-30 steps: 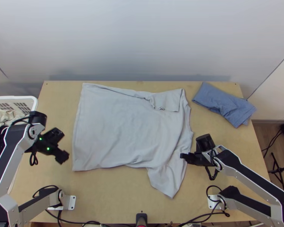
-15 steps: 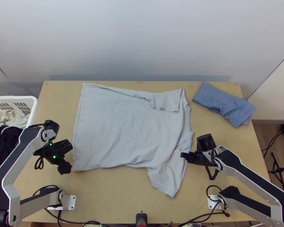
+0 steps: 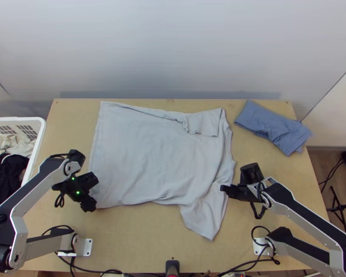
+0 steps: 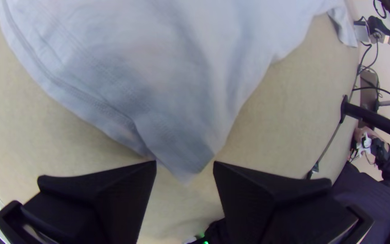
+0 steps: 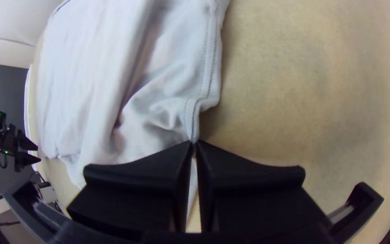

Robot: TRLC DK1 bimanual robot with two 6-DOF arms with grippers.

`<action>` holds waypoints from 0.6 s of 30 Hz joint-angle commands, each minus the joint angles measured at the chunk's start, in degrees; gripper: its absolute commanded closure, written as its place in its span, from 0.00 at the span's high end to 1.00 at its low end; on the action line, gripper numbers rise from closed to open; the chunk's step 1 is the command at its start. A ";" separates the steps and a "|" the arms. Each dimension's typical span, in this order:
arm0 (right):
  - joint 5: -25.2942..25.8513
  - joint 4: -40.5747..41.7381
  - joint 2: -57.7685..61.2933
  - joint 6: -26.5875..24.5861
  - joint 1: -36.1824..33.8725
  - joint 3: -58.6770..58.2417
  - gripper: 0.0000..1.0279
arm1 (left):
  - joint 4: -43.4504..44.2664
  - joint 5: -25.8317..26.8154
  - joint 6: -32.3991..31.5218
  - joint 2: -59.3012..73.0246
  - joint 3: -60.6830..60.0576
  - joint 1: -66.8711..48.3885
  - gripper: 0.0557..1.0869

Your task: Fold the t-shirt

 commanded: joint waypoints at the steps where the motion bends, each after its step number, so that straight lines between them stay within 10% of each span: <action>1: 0.03 0.10 0.00 -0.07 -0.29 -0.02 0.03 | 1.13 1.10 -1.65 0.37 -1.34 -3.01 0.46; 4: -0.06 0.10 -0.88 0.02 -0.99 0.25 0.03 | 3.07 3.21 -1.92 -0.42 -1.25 -3.09 0.03; 10: 2.14 0.72 -12.66 -1.83 -5.82 4.02 0.03 | 6.14 5.15 -7.28 -0.24 7.27 3.23 0.04; 18: 6.27 10.65 -9.67 -11.41 -11.36 17.30 0.03 | 28.82 8.05 -36.37 4.15 20.37 8.68 0.04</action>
